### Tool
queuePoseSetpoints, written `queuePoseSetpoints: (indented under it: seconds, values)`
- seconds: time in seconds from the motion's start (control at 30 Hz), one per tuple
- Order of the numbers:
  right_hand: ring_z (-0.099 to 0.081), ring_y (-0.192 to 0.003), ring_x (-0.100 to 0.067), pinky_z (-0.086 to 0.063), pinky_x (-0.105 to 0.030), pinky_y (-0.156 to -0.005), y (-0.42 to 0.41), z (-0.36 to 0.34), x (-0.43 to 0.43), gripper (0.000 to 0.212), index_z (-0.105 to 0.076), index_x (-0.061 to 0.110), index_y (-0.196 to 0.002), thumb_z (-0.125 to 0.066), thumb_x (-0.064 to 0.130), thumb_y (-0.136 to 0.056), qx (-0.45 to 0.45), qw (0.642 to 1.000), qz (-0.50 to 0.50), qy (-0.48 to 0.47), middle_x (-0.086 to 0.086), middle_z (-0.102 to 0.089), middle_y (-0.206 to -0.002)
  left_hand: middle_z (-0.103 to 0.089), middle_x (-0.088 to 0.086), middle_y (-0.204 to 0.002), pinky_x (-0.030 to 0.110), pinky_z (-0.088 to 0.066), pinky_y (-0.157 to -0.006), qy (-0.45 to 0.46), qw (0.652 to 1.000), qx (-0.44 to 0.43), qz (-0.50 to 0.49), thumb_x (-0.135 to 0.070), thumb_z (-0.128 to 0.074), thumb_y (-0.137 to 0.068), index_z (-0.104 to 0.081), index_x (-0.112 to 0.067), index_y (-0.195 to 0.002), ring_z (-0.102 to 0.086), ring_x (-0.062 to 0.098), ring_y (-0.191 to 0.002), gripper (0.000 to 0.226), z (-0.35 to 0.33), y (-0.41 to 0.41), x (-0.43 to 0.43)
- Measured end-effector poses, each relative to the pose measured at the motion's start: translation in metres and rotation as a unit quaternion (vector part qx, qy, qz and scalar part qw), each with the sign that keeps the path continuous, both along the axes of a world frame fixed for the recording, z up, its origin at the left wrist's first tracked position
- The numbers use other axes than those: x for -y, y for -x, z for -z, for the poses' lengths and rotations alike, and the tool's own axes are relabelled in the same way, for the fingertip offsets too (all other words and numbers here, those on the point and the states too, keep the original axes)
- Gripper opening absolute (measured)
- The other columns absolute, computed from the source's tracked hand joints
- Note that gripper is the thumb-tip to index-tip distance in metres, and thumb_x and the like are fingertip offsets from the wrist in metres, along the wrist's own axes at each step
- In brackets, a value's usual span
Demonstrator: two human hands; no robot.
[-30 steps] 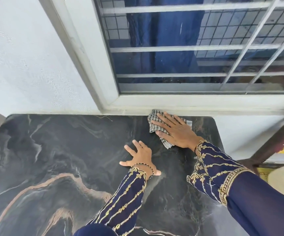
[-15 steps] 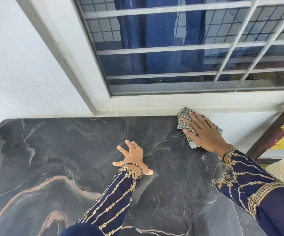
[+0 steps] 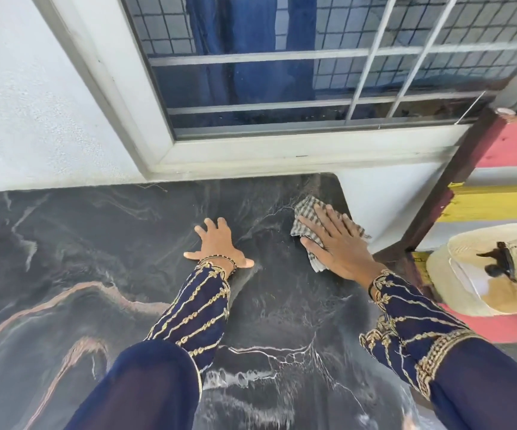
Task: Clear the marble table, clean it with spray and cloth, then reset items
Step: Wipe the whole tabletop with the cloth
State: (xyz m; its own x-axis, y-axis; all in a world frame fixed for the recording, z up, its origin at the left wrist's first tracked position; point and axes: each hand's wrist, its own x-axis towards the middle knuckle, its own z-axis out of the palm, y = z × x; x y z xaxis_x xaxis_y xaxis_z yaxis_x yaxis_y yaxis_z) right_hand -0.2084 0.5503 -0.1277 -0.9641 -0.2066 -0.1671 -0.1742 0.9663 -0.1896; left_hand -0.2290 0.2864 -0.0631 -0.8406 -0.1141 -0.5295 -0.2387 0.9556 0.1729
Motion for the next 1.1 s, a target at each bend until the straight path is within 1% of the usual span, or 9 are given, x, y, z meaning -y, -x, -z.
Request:
queuePoseSetpoints:
  seconds: [0.13, 0.27, 0.33, 0.43, 0.57, 0.73, 0.87, 0.93, 1.1]
  values:
    - [0.014, -0.155, -0.017, 0.009, -0.042, -0.125, -0.058, 0.000, 0.026, 0.057, 0.011, 0.055, -0.150, -0.017, 0.062, -0.101, -0.034, 0.998, -0.047, -0.010, 0.009, 0.013, -0.167, -0.011, 0.013, -0.161, 0.058, -0.014, -0.117, 0.022, 0.982, -0.174, 0.071, -0.043, -0.056, -0.092, -0.020, -0.007, -0.149, -0.002, 0.028, -0.151, 0.076, 0.013, -0.063, -0.001]
    - [0.013, -0.154, -0.015, 0.010, -0.040, -0.124, -0.123, 0.002, 0.036, 0.056, -0.002, 0.052, -0.155, -0.017, 0.062, -0.102, -0.049, 0.994, -0.095, -0.007, 0.011, 0.009, -0.167, -0.020, 0.010, -0.160, 0.043, -0.010, -0.122, -0.047, 0.978, -0.187, 0.079, -0.030, -0.046, -0.097, -0.032, -0.008, -0.144, -0.008, 0.025, -0.151, 0.054, 0.020, -0.135, 0.000]
    - [0.011, -0.155, -0.015, 0.007, -0.041, -0.124, -0.153, -0.001, 0.039, 0.055, 0.001, 0.054, -0.154, -0.015, 0.063, -0.101, -0.047, 0.995, -0.083, -0.010, 0.010, 0.007, -0.168, -0.022, 0.008, -0.159, 0.041, -0.008, -0.122, -0.057, 0.975, -0.186, 0.107, -0.024, -0.045, -0.097, -0.036, -0.009, -0.142, -0.010, 0.024, -0.151, 0.048, 0.020, -0.164, 0.008]
    - [0.008, -0.155, -0.016, 0.002, -0.043, -0.125, -0.197, -0.002, 0.052, 0.056, 0.003, 0.053, -0.153, -0.014, 0.062, -0.101, -0.055, 0.995, -0.080, -0.025, 0.008, 0.003, -0.168, -0.027, 0.009, -0.157, 0.040, -0.012, -0.123, -0.064, 0.972, -0.183, 0.130, -0.016, -0.043, -0.096, -0.040, -0.010, -0.139, -0.016, 0.024, -0.149, 0.043, 0.016, -0.203, 0.020]
    - [-0.002, -0.156, -0.020, -0.003, -0.045, -0.124, -0.251, -0.003, 0.077, 0.055, -0.009, 0.048, -0.156, -0.014, 0.060, -0.103, -0.058, 0.993, -0.099, -0.011, 0.004, -0.008, -0.169, -0.033, 0.010, -0.154, 0.039, -0.019, -0.121, -0.077, 0.970, -0.191, 0.127, -0.009, -0.043, -0.093, -0.043, -0.008, -0.137, -0.026, 0.026, -0.145, 0.044, 0.006, -0.247, 0.030]
    - [0.004, -0.156, -0.020, 0.000, -0.046, -0.124, -0.319, -0.002, 0.110, 0.054, -0.011, 0.048, -0.156, -0.010, 0.060, -0.103, -0.043, 0.989, -0.140, 0.000, 0.005, -0.004, -0.169, -0.039, 0.013, -0.150, 0.036, -0.018, -0.121, -0.082, 0.966, -0.191, 0.153, -0.004, -0.044, -0.091, -0.045, -0.006, -0.136, -0.031, 0.027, -0.143, 0.046, -0.003, -0.285, 0.045]
    - [0.001, -0.156, -0.021, 0.002, -0.045, -0.124, -0.363, -0.004, 0.117, 0.053, -0.013, 0.046, -0.157, -0.018, 0.056, -0.105, -0.051, 0.986, -0.160, -0.003, 0.005, -0.006, -0.169, -0.051, 0.011, -0.134, 0.033, -0.037, -0.107, -0.084, 0.964, -0.197, 0.156, -0.004, -0.047, -0.088, -0.052, -0.006, -0.125, -0.047, 0.027, -0.126, 0.037, -0.012, -0.309, 0.054]
    - [0.001, -0.156, -0.021, 0.002, -0.044, -0.124, -0.375, -0.007, 0.110, 0.053, -0.012, 0.045, -0.157, -0.020, 0.055, -0.106, -0.051, 0.985, -0.163, -0.011, 0.005, -0.006, -0.169, -0.053, 0.009, -0.131, 0.033, -0.040, -0.102, -0.085, 0.965, -0.190, 0.160, -0.007, -0.047, -0.089, -0.055, -0.006, -0.121, -0.049, 0.026, -0.122, 0.033, -0.015, -0.315, 0.051]
    - [0.005, -0.155, -0.019, 0.005, -0.041, -0.124, -0.392, -0.013, 0.067, 0.055, -0.008, 0.043, -0.158, -0.021, 0.055, -0.106, -0.039, 0.986, -0.158, -0.041, 0.006, -0.002, -0.169, -0.048, 0.009, -0.143, 0.035, -0.030, -0.114, -0.084, 0.964, -0.160, 0.193, -0.014, -0.046, -0.092, -0.056, -0.009, -0.124, -0.043, 0.025, -0.134, 0.033, -0.016, -0.321, 0.027]
